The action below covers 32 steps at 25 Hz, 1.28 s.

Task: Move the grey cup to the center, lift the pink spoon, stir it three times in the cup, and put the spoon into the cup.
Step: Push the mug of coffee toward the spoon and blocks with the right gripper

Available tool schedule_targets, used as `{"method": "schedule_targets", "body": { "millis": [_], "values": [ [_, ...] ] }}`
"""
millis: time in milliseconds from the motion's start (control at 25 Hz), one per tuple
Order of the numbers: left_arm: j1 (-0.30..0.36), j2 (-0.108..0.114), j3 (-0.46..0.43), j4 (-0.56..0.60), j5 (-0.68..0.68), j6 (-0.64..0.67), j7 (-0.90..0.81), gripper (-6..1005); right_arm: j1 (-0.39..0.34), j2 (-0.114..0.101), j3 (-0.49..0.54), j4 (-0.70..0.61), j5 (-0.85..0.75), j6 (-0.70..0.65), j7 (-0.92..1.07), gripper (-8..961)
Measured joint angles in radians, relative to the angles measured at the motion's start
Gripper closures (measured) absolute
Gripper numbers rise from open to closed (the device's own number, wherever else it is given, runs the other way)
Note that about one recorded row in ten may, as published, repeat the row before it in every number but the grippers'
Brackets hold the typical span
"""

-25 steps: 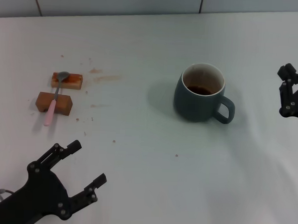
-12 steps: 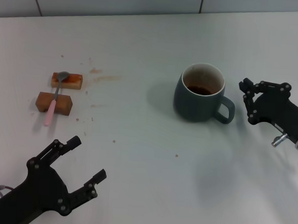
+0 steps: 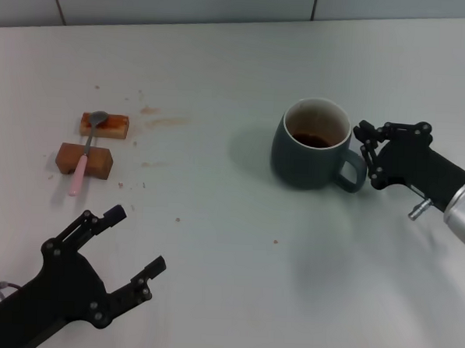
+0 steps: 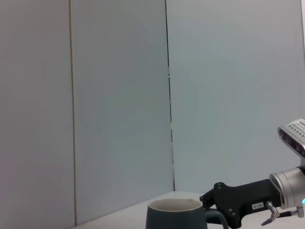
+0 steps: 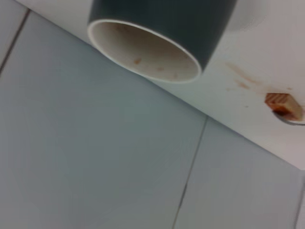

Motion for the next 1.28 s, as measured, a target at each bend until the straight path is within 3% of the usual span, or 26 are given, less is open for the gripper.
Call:
{"method": "schedule_targets", "body": {
  "millis": [440, 1280],
  "values": [
    [-0.003, 0.0, -0.015, -0.013, 0.0, 0.002, 0.003, 170, 0.073, 0.003, -0.083, 0.039, 0.0, 0.014, 0.029, 895],
    [-0.007, 0.0, -0.017, -0.027, 0.0, 0.018, 0.004, 170, 0.268, 0.01, -0.082, 0.19, 0.0, 0.113, 0.032, 899]
  ]
}}
